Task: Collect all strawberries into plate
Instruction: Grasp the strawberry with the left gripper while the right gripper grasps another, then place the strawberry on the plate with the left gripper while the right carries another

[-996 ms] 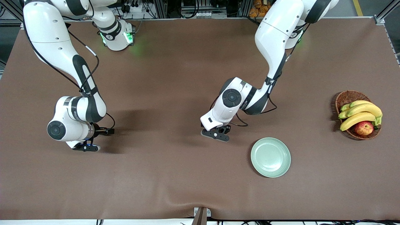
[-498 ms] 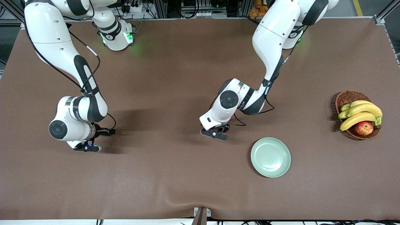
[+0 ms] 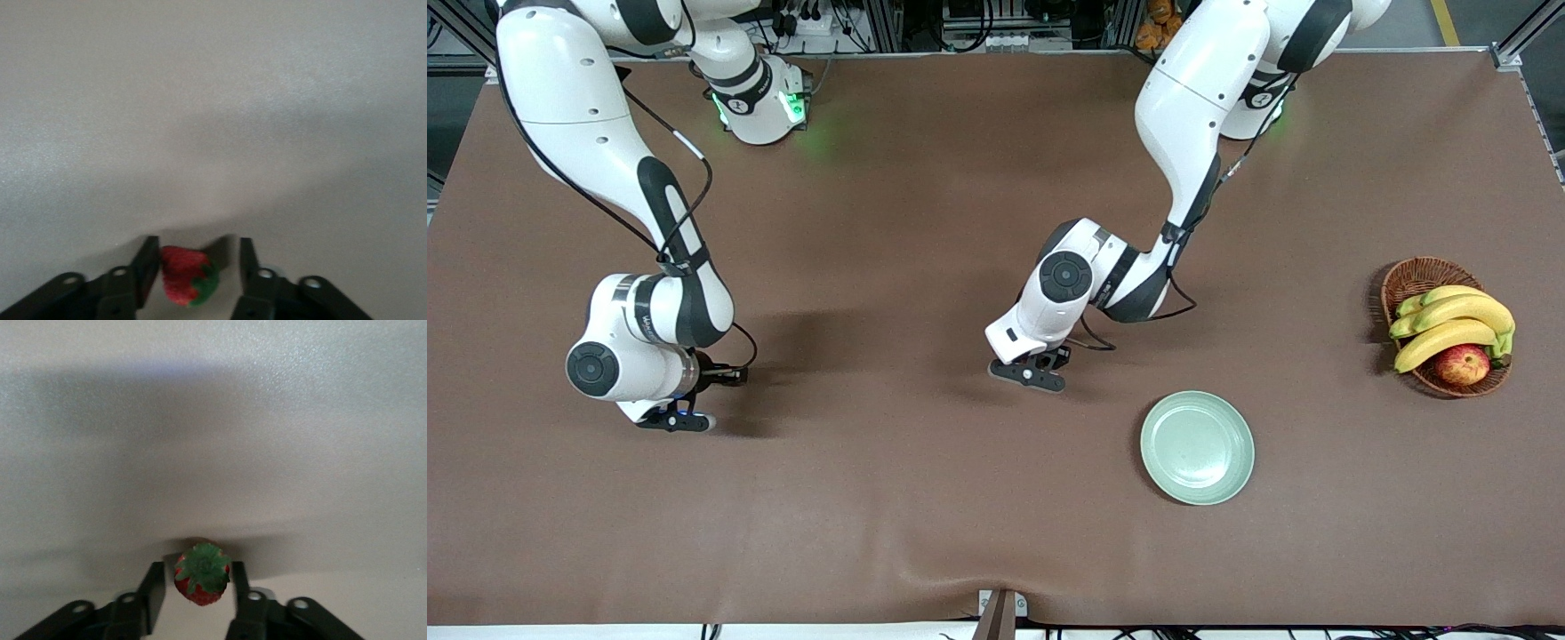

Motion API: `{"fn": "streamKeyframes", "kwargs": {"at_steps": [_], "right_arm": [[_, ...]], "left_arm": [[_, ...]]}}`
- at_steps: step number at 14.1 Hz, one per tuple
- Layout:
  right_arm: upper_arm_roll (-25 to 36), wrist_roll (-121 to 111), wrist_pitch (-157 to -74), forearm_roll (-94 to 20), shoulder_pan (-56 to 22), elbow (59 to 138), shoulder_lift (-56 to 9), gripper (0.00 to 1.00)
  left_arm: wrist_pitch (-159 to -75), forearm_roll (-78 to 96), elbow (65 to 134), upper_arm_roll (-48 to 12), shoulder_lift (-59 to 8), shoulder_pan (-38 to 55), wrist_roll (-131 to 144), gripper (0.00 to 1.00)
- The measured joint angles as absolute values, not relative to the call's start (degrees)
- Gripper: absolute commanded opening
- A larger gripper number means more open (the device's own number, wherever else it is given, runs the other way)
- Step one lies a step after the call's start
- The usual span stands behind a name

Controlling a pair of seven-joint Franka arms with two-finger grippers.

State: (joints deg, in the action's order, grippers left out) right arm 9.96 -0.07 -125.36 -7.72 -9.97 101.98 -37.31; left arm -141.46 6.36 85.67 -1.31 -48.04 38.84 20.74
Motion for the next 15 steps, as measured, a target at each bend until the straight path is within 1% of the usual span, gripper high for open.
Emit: {"fn": "streamKeyframes", "kwargs": {"at_steps": [1, 4, 6, 9, 12, 15], "right_arm": [[10.0, -0.1, -125.4, -7.7, -10.0, 102.0, -37.3, 0.00], [10.0, -0.7, -125.4, -7.7, -10.0, 101.9, -37.2, 0.00], [10.0, -2.8, -125.5, -7.7, -10.0, 101.7, -36.7, 0.00], [10.0, -5.6, -125.3, -7.7, -10.0, 101.3, -34.3, 0.00], [10.0, -8.1, -120.5, -7.7, -10.0, 99.7, -31.2, 0.00], [9.7, -9.0, -115.5, -7.7, -10.3, 96.9, -27.8, 0.00]], "left_arm": [[-141.5, 6.4, 85.7, -1.3, -48.0, 38.8, 20.7, 0.35], [-141.5, 6.4, 85.7, -1.2, -48.0, 38.8, 20.7, 0.04], [-141.5, 6.4, 85.6, -1.1, -48.0, 38.8, 20.7, 0.04], [-140.1, 6.3, 85.2, -0.6, -47.7, 38.6, 20.7, 0.04], [-133.2, 6.2, 84.0, 0.8, -44.3, 36.8, 20.7, 0.05], [-127.5, 5.7, 84.0, 1.2, -39.3, 31.1, 16.4, 0.05]]}}
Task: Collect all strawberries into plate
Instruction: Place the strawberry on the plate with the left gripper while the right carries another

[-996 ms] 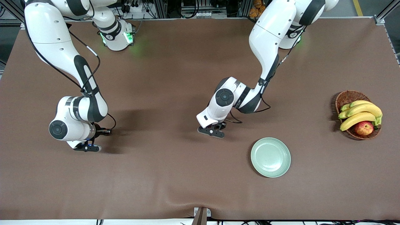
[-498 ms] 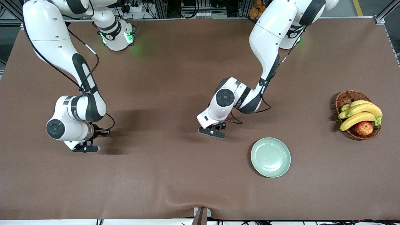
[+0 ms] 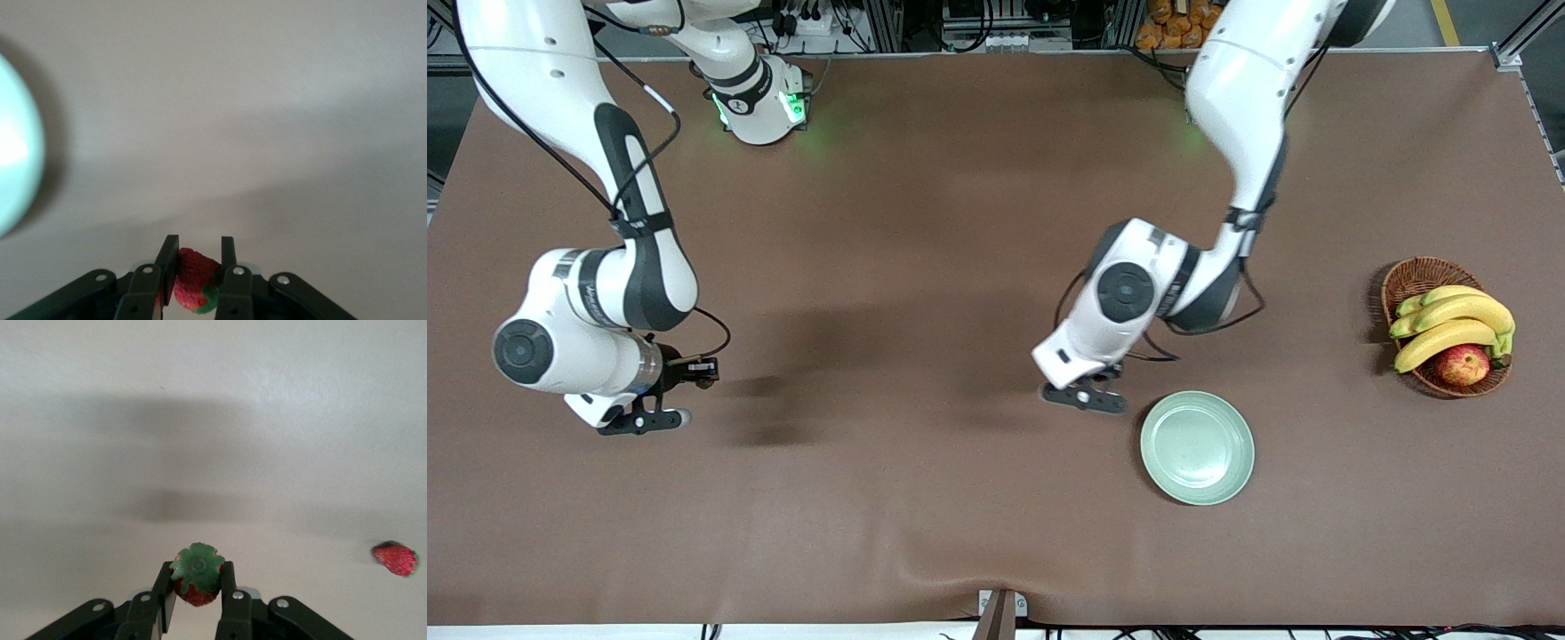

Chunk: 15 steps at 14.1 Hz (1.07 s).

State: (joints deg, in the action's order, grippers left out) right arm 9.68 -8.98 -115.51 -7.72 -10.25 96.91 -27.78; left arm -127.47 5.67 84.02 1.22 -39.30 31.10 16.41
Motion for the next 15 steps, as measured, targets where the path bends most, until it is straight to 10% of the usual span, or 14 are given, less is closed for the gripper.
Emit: {"fn": "streamKeyframes", "kwargs": {"at_steps": [9, 12, 15], "right_arm": [[6.9, -22.1, -112.7, -15.6, -11.0, 96.2, -20.7, 0.00], [4.4, -26.9, -110.6, -20.7, -11.2, 95.8, -20.3, 0.00], [2.0, -27.7, -110.8, -23.1, -13.5, 94.9, -20.0, 0.00]], "left_arm": [[-137.3, 5.6, 85.7, 1.2, -42.3, 14.8, -5.1, 0.12], [-140.6, 5.6, 85.7, 1.1, -45.7, 12.6, -7.6, 0.97], [-141.2, 5.6, 85.1, 0.9, -45.7, 12.4, -7.7, 1.00]]}}
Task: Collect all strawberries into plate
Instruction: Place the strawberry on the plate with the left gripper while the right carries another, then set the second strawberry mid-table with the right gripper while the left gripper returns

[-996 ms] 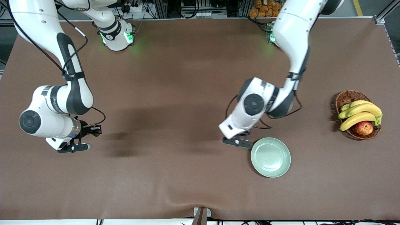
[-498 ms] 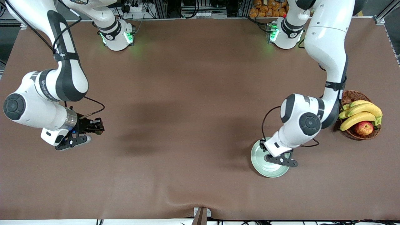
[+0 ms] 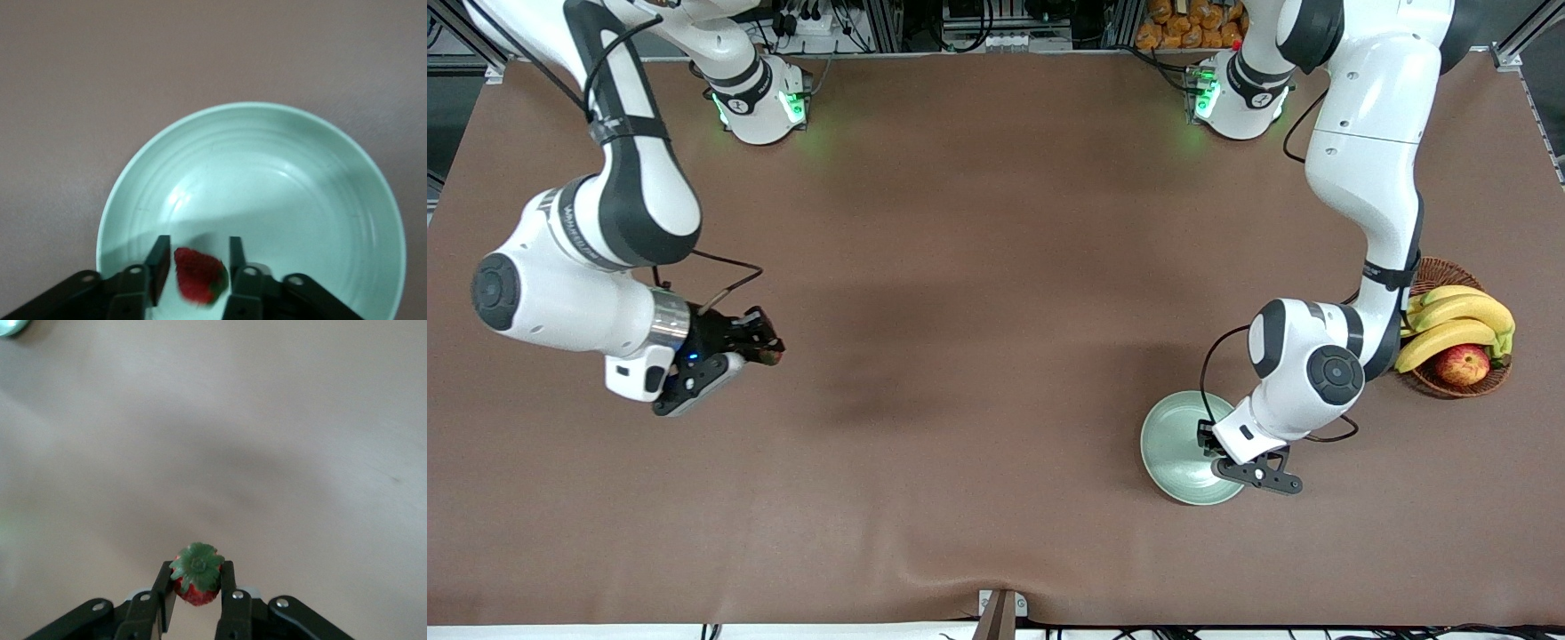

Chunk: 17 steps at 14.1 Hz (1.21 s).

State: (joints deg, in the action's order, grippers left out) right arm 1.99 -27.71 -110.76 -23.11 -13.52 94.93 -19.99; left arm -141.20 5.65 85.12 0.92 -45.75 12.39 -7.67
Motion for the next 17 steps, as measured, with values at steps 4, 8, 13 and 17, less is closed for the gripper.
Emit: {"fn": "streamKeyframes", "kwargs": {"at_steps": [4, 8, 13, 17], "right_arm": [[1.4, -27.0, -119.1, -23.5, -22.8, 94.7, -20.7, 0.00], [1.3, -25.3, -132.8, -26.6, -30.8, 95.3, -26.4, 0.00], [1.3, -24.8, -149.2, -29.0, -38.4, 91.2, -41.0, 0.00], [1.3, -24.7, -150.2, -29.0, -39.6, 88.8, -45.1, 0.00]], "left_arm": [[-141.1, 5.7, 84.7, 0.6, -44.3, 12.4, -7.7, 1.00], [-140.3, 5.7, 84.7, 0.6, -43.3, 12.3, -7.6, 1.00], [-137.9, 5.7, 84.7, 0.5, -42.4, 12.3, -7.6, 1.00], [-135.2, 5.7, 84.7, -0.5, -40.2, 12.5, -7.2, 1.00]]}}
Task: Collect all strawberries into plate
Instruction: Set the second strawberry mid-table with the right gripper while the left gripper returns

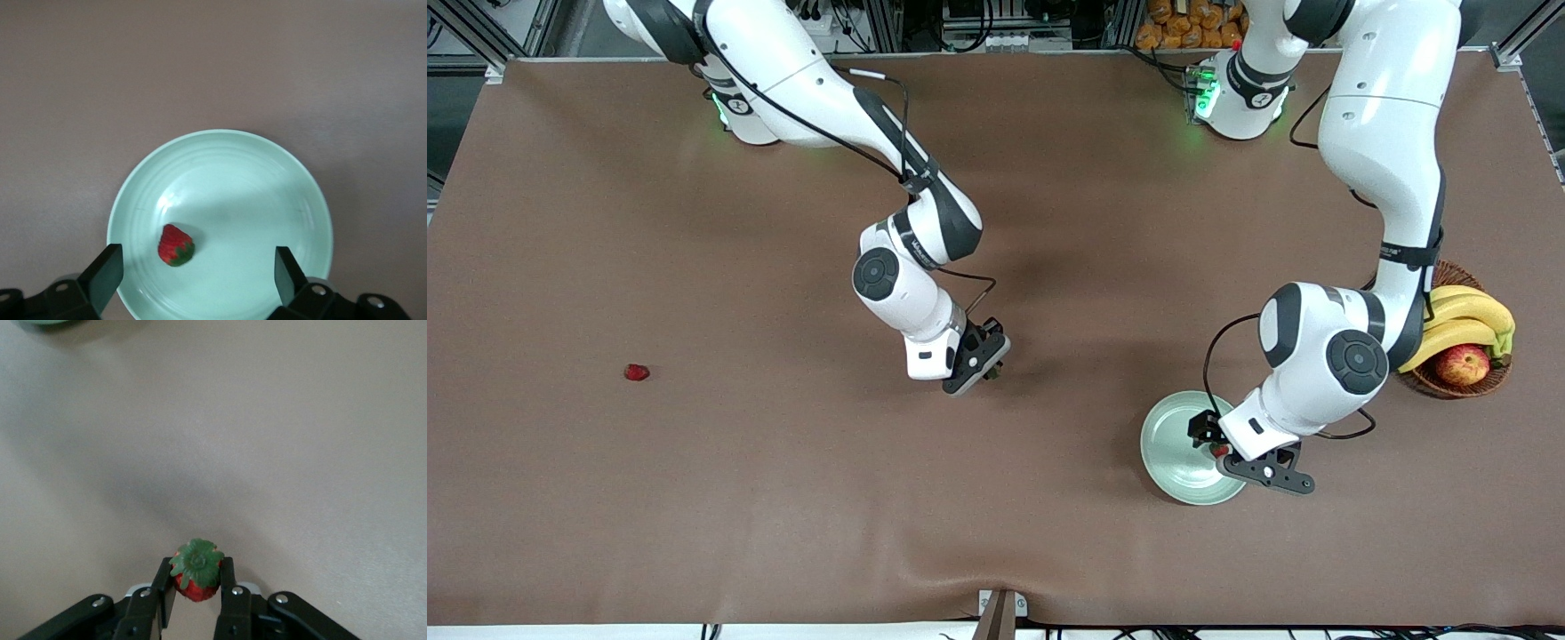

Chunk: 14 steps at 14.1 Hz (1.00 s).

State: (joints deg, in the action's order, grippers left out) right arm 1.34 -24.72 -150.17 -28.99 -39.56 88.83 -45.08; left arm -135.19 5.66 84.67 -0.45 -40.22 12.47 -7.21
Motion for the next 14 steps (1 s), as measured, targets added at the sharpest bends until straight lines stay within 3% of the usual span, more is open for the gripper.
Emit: {"fn": "streamKeyframes", "kwargs": {"at_steps": [4, 5, 6, 7, 8, 14], "right_arm": [[1.3, -22.0, -151.8, -29.1, -40.8, 88.8, -46.4, 0.06], [1.3, -20.9, -152.0, -29.1, -41.0, 88.8, -46.8, 0.15], [1.3, -20.4, -152.2, -29.1, -41.3, 88.8, -47.0, 0.30], [1.3, -20.2, -152.2, -29.1, -41.6, 88.8, -47.2, 0.62], [1.3, -20.1, -152.2, -29.1, -41.8, 88.8, -47.3, 1.00], [3.0, -19.8, -152.6, -29.1, -41.1, 89.1, -46.8, 1.00]], "left_arm": [[-131.7, 5.7, 84.7, -2.7, -38.3, 12.6, -3.6, 1.00], [-131.4, 5.7, 84.8, -3.1, -37.9, 12.6, -3.1, 1.00], [-131.3, 5.7, 84.9, -3.5, -37.7, 12.6, -2.8, 1.00], [-131.2, 5.7, 84.9, -4.0, -37.6, 12.6, -2.4, 1.00], [-131.2, 5.7, 84.9, -4.6, -37.6, 12.6, -1.6, 1.00], [-131.2, 5.7, 85.1, -8.3, -37.6, 14.0, 5.9, 1.00]]}}
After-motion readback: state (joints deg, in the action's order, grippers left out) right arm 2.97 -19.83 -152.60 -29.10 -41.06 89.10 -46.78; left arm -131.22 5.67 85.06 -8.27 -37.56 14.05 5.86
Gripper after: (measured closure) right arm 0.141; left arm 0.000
